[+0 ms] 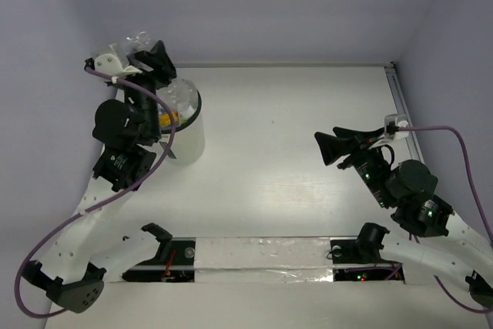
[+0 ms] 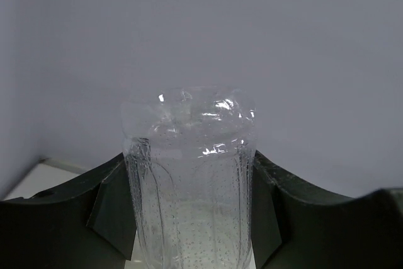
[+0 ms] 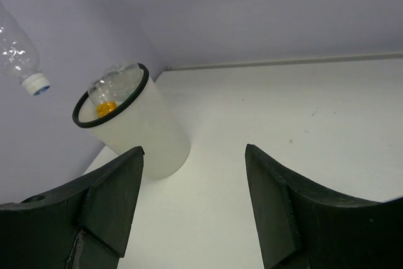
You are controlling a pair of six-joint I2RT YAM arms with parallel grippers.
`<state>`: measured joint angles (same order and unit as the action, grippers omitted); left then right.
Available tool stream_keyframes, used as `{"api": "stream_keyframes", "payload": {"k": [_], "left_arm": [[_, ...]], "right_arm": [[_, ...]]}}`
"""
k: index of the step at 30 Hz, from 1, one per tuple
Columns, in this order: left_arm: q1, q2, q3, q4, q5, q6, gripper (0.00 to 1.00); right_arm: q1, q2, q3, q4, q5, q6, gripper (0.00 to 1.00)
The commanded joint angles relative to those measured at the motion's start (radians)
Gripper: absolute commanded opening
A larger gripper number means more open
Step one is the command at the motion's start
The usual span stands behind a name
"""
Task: Put the plastic bottles in the bin
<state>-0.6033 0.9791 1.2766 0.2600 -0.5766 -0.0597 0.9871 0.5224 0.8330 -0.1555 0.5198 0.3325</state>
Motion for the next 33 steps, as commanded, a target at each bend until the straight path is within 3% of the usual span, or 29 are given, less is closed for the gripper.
{"api": "stream_keyframes", "payload": {"k": [1,10,16,23,30,33], "left_arm": [[0.078,-0.019,-0.098,0.119,-0.115,0.105,0.37],[0.266,-0.02,-0.329,0.392,-0.078,0.228,0.35],[0.266,0.035,-0.322,0.469,-0.074,0.267,0.34],[0.266,0.043,-0.499,0.608,-0.107,0.279,0.34],[0.135,0.133,-0.579,0.708,-0.248,0.383,0.36],[0.111,0.144,-0.583,0.679,-0.267,0.35,0.35]], "right_arm": [[-0.004,0.014,-0.012,0.114,-0.049,-0.02,0.71],[-0.004,0.025,-0.034,0.126,-0.089,-0.029,0.71],[-0.004,0.005,-0.054,0.132,-0.101,-0.033,0.71],[-0.004,-0.005,-0.101,0.203,-0.127,-0.044,0.71],[-0.004,0.011,-0.126,0.272,-0.164,-0.046,0.71],[-0.004,0.014,-0.123,0.266,-0.172,-0.05,0.71]]}}
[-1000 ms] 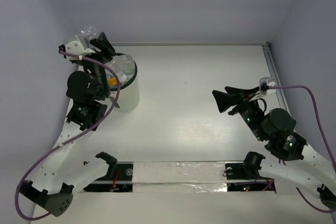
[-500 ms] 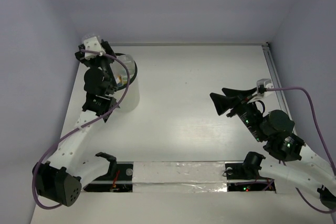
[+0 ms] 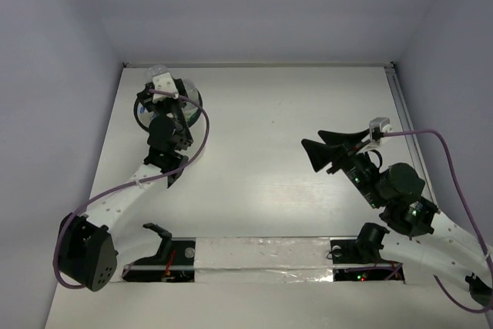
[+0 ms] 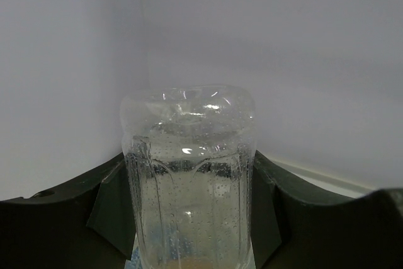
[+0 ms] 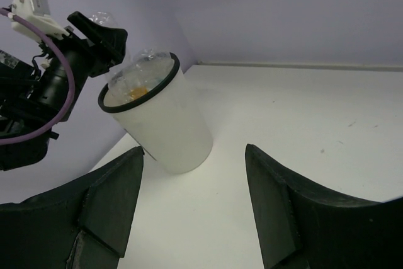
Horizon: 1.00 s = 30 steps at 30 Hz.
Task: Put the plastic bottles in the bin
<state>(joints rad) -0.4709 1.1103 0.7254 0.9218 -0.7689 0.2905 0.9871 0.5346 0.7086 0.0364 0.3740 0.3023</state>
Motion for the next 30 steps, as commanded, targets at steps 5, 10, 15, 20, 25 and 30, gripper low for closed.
{"api": "stream_keyframes", "payload": {"k": [5,10,15,20,25,30], "left_arm": [[-0.021,-0.064,0.025,-0.153,-0.072,-0.088,0.52],[-0.021,-0.142,-0.026,-0.219,-0.047,-0.145,0.81],[-0.021,-0.164,-0.011,-0.369,-0.018,-0.208,0.87],[-0.021,-0.242,-0.004,-0.513,0.022,-0.283,0.83],[-0.021,-0.291,-0.009,-0.603,0.068,-0.358,0.79],[-0.021,-0.335,0.054,-0.666,0.075,-0.36,0.99]], "right_arm": [[-0.004,-0.018,-0.003,0.069,-0.018,-0.028,0.71],[-0.004,-0.001,-0.009,0.091,-0.03,-0.029,0.71],[-0.004,-0.005,-0.012,0.086,-0.032,-0.025,0.71],[-0.004,-0.022,-0.014,0.072,-0.032,-0.025,0.71],[-0.004,-0.025,-0.017,0.068,-0.033,-0.02,0.71],[-0.004,-0.018,-0.018,0.068,-0.043,-0.019,0.71]]}}
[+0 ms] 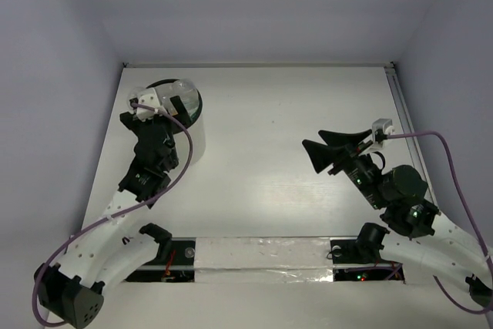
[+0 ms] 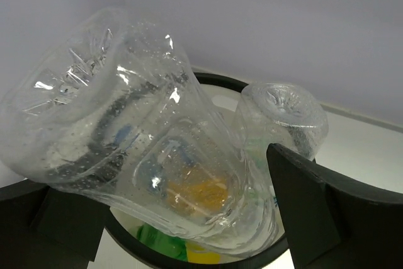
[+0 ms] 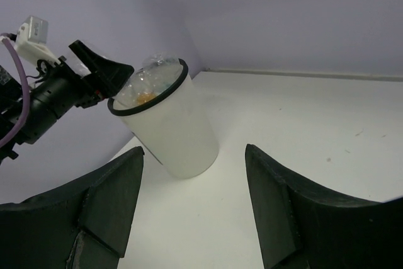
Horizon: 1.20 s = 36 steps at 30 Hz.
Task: Put the plastic bottles in the bin
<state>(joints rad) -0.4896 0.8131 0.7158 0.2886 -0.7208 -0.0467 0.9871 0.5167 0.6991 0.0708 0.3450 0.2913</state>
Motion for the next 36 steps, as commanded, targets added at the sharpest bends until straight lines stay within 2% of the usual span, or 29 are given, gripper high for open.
{"api": "stream_keyframes", "payload": {"k": [1,13,18,21,22,23,25,28,36], "left_arm": [[-0.003,-0.045,0.074,-0.042,0.03,-0.028,0.99],[-0.003,-0.097,0.307,-0.203,0.058,-0.059,0.99],[-0.003,-0.144,0.347,-0.278,0.102,-0.105,0.99],[-0.003,-0.221,0.369,-0.347,0.165,-0.171,0.99],[-0.003,-0.244,0.366,-0.361,0.175,-0.189,0.99],[-0.003,-0.265,0.361,-0.386,0.179,-0.224,0.99],[-0.003,-0.331,0.341,-0.416,0.184,-0.242,0.99],[-0.003,-0.394,0.307,-0.459,0.166,-0.259,0.99],[-0.003,-0.408,0.349,-0.557,0.165,-0.3,0.99]], "right_arm": [[-0.004,0.006,-0.007,0.034,-0.014,-0.007,0.71],[-0.004,0.048,0.022,0.029,-0.026,-0.001,0.73],[-0.004,0.055,0.042,0.027,-0.021,-0.003,0.74],[-0.004,0.039,0.043,0.024,-0.015,-0.006,0.61],[-0.004,0.016,0.039,0.023,-0.006,-0.004,0.35],[-0.004,0.002,0.036,0.021,0.003,-0.004,0.22],[-0.004,-0.027,0.031,0.008,0.031,-0.003,0.07],[-0.004,-0.063,0.036,-0.02,0.049,-0.012,0.09],[-0.004,-0.023,0.06,-0.029,0.052,-0.014,0.31]]}}
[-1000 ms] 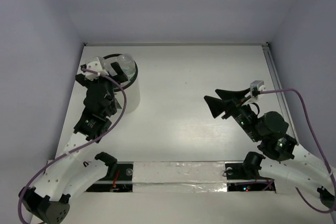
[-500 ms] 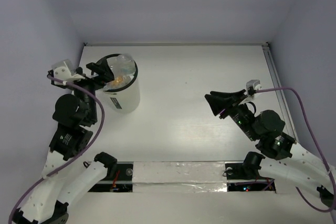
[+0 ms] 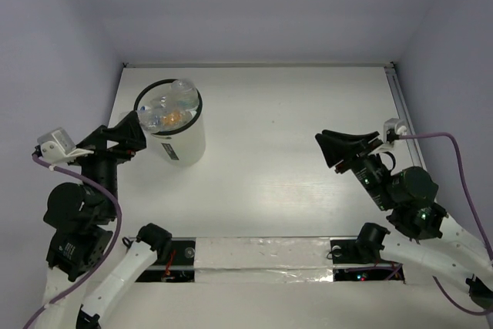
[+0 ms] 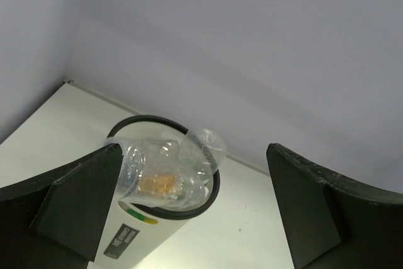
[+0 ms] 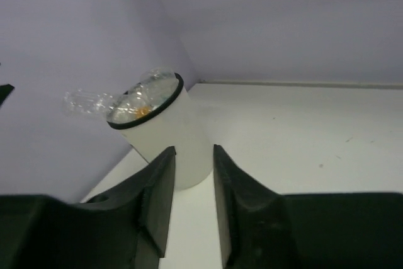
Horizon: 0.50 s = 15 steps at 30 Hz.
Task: Put the plastic bottles in the bin
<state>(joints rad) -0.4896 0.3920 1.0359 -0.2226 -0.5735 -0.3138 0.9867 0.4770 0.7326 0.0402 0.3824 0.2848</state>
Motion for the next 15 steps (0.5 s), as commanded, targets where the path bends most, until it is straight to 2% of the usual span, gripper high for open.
{"api": "stream_keyframes", "payload": {"k": [1,3,4,7,15], "left_arm": [[-0.003,0.005,0.042,-0.052,0.023,-0.044,0.99],[-0.003,-0.014,0.046,-0.06,0.038,-0.05,0.99],[-0.003,-0.037,0.041,-0.06,0.043,-0.051,0.99],[-0.003,-0.068,0.027,-0.075,0.046,-0.059,0.99],[-0.003,-0.084,0.001,-0.123,0.041,-0.082,0.99]], "right_arm": [[-0.003,0.017,0.025,0.001,0.029,-0.001,0.39],[-0.003,0.005,0.022,0.0,0.041,0.004,0.48],[-0.003,-0.012,0.021,-0.002,0.047,0.005,0.57],[-0.003,-0.044,0.014,0.003,0.061,0.002,0.68],[-0.003,0.0,0.007,0.023,0.046,-0.013,0.68]]}}
